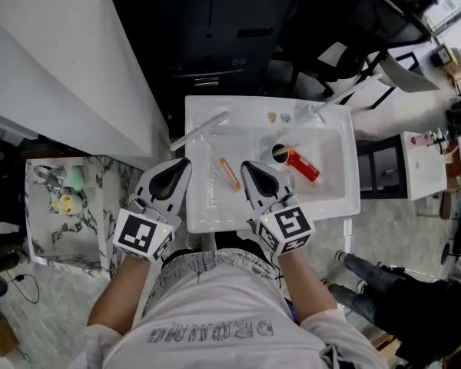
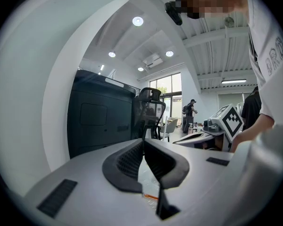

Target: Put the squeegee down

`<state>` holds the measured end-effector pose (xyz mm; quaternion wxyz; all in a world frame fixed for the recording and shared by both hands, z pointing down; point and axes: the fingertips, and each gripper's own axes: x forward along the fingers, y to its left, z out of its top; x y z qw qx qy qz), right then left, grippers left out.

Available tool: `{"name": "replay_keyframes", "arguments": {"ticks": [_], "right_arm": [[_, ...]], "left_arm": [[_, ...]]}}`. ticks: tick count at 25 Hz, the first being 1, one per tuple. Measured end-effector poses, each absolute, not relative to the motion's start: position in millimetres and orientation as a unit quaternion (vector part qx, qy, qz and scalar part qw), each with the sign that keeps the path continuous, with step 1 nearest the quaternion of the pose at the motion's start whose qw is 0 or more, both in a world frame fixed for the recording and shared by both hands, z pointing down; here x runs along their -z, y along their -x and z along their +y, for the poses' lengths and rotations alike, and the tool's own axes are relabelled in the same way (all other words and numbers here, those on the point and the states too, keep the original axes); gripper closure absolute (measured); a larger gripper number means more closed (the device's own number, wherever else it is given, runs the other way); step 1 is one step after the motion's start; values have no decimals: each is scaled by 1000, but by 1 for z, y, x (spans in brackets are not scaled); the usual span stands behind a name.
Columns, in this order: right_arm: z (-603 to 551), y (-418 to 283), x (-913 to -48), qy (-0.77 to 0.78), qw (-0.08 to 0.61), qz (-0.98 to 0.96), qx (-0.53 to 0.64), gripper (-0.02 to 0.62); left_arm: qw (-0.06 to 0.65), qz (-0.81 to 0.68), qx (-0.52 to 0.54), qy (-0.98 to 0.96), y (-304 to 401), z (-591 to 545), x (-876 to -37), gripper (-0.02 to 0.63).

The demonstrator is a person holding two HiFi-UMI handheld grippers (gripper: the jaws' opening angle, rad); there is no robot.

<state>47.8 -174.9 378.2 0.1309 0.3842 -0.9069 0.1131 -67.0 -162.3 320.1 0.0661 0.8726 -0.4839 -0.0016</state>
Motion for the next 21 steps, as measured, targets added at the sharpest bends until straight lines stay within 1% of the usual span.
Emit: {"name": "replay_keyframes", "arguments": {"ticks": [21], "right_arm": [[-176,-51,-386,-368,139,-912,-116,589]], "left_arm": [[65,-490,-5,-869,61,-162,-325,584]]}}
